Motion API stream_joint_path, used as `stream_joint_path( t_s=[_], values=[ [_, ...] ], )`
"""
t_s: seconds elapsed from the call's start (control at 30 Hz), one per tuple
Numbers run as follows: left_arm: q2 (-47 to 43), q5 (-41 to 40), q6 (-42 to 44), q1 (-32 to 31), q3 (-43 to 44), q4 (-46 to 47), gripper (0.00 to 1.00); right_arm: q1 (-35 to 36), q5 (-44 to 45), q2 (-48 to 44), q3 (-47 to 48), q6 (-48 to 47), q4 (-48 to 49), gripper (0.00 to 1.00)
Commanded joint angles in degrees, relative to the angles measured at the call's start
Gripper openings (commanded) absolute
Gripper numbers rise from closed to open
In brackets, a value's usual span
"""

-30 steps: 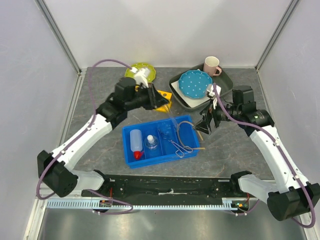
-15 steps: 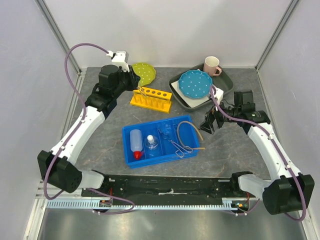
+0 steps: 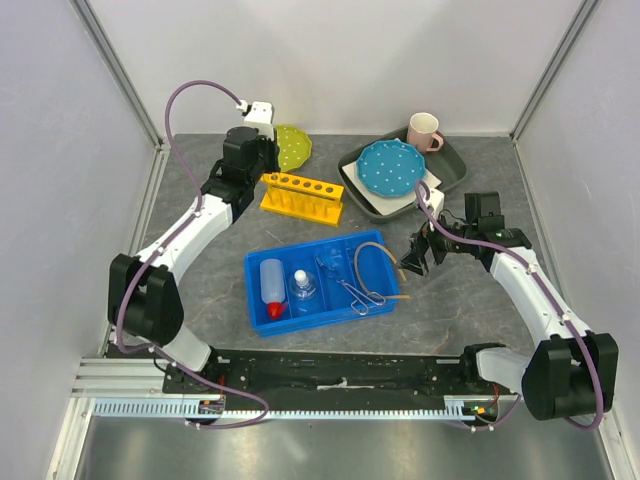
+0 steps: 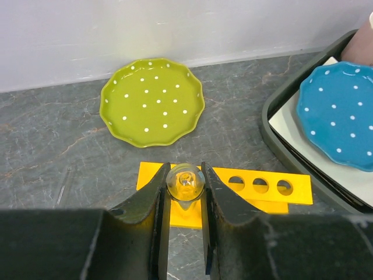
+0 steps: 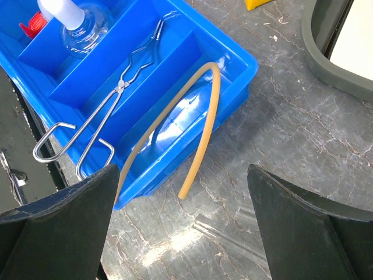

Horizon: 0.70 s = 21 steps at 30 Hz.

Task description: Organize the chemistry lab equipment

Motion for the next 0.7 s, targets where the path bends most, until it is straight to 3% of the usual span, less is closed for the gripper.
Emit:
stream_joint_path(
  t_s=[0.0, 0.67],
  values=[
    [1.6, -0.7, 3.4, 0.6, 2.5, 5.3, 0.13, -0.7, -2.6, -0.1, 0.1, -1.9, 2.3, 0.98],
    [4.0, 1.3, 3.2, 1.0, -0.1, 5.6, 0.13, -2.9, -3.8, 0.7, 0.1, -2.0, 2.1, 0.98]
  ],
)
